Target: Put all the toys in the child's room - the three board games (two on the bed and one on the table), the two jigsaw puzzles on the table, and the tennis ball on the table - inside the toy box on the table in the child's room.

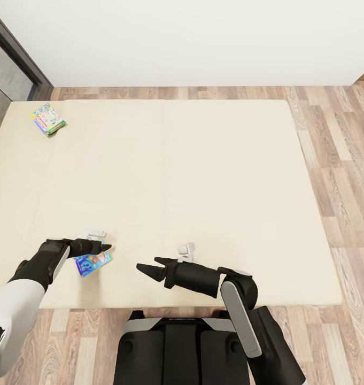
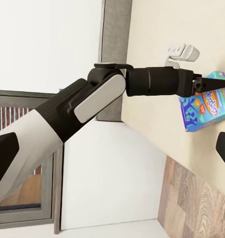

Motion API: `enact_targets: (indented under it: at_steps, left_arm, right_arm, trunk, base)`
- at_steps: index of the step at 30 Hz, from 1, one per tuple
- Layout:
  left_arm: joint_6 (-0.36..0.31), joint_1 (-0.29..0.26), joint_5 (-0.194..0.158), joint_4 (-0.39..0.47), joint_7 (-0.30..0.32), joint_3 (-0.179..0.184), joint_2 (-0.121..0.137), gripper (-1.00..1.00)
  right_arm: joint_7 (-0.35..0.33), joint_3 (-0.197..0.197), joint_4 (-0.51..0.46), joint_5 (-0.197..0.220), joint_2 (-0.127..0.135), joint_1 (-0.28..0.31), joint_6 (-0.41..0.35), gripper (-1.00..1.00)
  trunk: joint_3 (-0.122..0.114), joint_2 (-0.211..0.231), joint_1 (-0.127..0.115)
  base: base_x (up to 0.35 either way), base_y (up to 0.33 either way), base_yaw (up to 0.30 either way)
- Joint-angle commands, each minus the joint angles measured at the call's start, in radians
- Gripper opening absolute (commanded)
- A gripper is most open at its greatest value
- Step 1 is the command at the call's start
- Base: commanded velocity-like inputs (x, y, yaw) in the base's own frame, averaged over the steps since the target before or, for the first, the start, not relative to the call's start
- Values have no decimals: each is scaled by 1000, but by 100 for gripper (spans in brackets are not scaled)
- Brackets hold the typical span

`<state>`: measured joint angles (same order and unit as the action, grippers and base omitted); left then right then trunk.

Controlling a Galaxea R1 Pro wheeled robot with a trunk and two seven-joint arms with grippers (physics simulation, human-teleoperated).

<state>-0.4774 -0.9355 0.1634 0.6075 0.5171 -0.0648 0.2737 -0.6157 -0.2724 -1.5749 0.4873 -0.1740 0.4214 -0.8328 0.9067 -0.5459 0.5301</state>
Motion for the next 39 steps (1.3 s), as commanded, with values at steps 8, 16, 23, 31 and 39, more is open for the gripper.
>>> enact_targets:
  at_steps: [8,16,23,31,39]
  left_arm:
    - [-5,0,11,1,9,-6,-1,100]
    - [-6,0,11,1,9,-6,-1,100]
    - [-6,0,11,1,9,-6,1,100]
    - [-6,0,11,1,9,-6,1,100]
    - [-6,0,11,1,9,-6,1,100]
  right_arm:
    - [0,1,0,2,-1,0,-6,100]
    - [-1,1,0,2,-1,0,-6,100]
    - [-1,1,0,2,-1,0,-6,100]
    - [-1,1,0,2,-1,0,-6,100]
    - [-1,1,0,2,-1,0,-6,100]
  trunk:
    - [1,-1,0]
    - [1,-1,0]
    - [1,-1,0]
    - [1,-1,0]
    - [1,-1,0]
  base:
    - [-1,9,0]
    - [-52,1,0]
    - [-35,0,0]
    - [-4,0,0]
    - [0,48,0]
